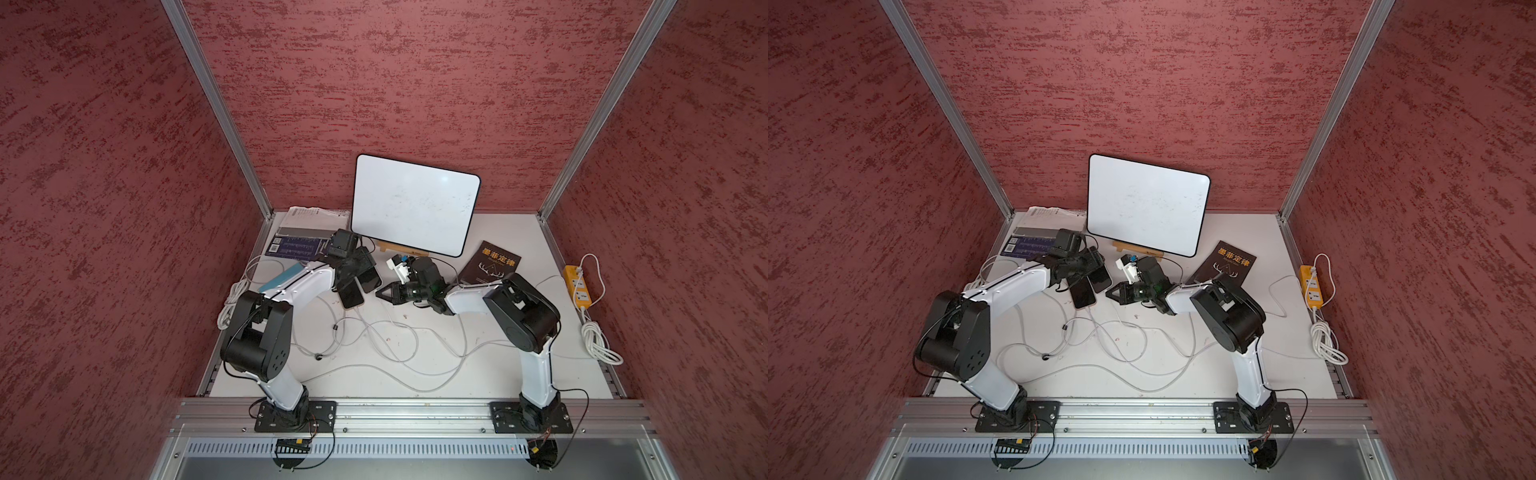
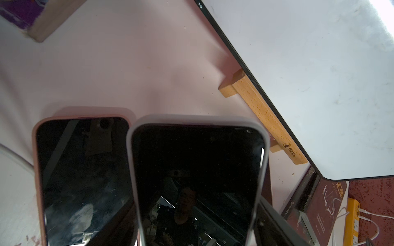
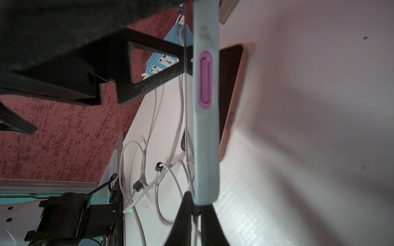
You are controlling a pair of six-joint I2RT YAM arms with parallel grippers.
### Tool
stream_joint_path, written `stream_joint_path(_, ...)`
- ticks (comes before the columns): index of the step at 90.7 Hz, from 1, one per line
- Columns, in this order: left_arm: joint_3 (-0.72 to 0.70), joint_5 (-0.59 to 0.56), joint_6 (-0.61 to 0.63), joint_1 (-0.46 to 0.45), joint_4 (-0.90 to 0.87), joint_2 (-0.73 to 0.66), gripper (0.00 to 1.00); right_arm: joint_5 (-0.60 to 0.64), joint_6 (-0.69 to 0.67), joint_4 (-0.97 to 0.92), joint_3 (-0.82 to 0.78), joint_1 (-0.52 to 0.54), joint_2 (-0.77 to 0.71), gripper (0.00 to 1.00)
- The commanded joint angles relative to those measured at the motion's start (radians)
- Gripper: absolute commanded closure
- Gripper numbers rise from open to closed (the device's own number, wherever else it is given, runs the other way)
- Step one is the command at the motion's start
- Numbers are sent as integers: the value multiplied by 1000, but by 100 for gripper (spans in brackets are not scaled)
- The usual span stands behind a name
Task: Plug the charging cable into the phone
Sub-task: Insert the charging cable into the phone.
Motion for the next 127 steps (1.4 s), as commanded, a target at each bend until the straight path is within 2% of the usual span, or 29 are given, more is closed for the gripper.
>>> stream_joint_path(1,8,70,13,-29,-75,15,100,63,-26,113,67,-35,-43,100)
stream_joint_path(64,13,62,13,-31,-84,15,100,24,-22,115,53,-44,-57,100)
stream_joint_path(87,8,56,12,-24,-85,6,100,22,-36,62,26,-48,-94,100)
stream_joint_path(115,6,54,9,-20,-85,9,100,-7,-30,9,-26,-52,-145,67)
stream_joint_path(127,5,56,7,-20,-84,14,100,10,-56,-39,-75,-55,-206,63)
